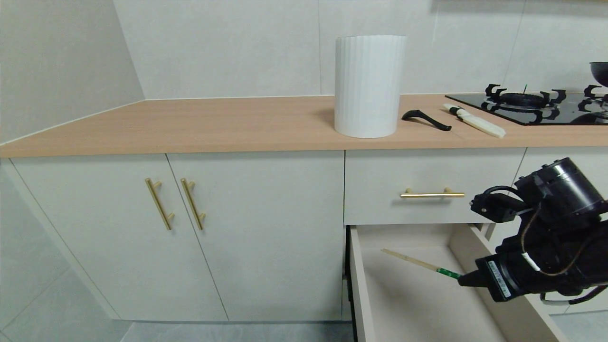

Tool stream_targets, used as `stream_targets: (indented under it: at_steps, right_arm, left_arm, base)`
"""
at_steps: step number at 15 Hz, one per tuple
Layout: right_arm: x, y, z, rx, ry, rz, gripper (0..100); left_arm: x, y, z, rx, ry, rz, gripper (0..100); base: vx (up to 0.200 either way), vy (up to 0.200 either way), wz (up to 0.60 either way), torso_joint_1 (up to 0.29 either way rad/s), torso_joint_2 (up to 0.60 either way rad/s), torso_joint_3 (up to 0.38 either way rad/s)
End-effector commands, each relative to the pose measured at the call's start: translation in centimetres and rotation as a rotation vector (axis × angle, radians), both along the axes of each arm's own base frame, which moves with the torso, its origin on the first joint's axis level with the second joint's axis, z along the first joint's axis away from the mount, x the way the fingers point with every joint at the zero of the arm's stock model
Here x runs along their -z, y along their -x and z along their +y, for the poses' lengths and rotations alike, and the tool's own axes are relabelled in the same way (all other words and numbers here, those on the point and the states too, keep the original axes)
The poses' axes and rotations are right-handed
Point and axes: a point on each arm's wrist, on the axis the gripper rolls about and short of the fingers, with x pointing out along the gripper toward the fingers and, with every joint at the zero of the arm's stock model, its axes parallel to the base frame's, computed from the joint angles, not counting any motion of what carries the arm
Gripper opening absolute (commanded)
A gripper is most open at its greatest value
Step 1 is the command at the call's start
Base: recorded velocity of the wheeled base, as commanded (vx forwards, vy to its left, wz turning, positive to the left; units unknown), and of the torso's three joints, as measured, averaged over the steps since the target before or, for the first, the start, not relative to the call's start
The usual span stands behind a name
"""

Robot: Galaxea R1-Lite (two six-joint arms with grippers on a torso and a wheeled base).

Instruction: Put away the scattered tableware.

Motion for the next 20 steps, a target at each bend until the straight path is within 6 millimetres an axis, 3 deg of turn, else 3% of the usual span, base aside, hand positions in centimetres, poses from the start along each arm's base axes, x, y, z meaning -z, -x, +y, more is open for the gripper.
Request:
stream_targets:
  at_steps: [1, 5, 9, 17, 20]
  right_arm:
    - [5.5, -3.9, 1.9, 0.08, 0.022, 0.15, 0]
    - [10.4, -7.1, 3.5, 0.155, 0.015, 0.223, 0]
    - [13.2, -8.5, 4.5, 0.216, 0.031, 0.233, 0]
    - [18.4, -8.6, 7.0, 0.212, 0.174, 0.262, 0]
    - [19.1, -8.7, 7.1, 0.217, 0.188, 0.27, 0]
  left_arm:
    - [0.0, 0.0, 0.0, 0.0, 0.0, 0.001, 100]
    - [0.0, 0.0, 0.0, 0.0, 0.0, 0.001, 100]
    - [0.0, 0.0, 0.0, 0.0, 0.0, 0.001, 100]
    - [0.0, 0.0, 0.0, 0.0, 0.0, 0.001, 100]
    - [0.0, 0.0, 0.0, 0.0, 0.0, 0.001, 100]
  base:
    - [0.0, 0.0, 0.0, 0.0, 0.0, 0.0]
    - [0.0, 0.0, 0.0, 0.0, 0.0, 0.0]
    - [0.0, 0.0, 0.0, 0.0, 0.0, 0.0]
    - [0.0, 0.0, 0.0, 0.0, 0.0, 0.0]
    - [0.0, 0.0, 0.0, 0.0, 0.0, 0.0]
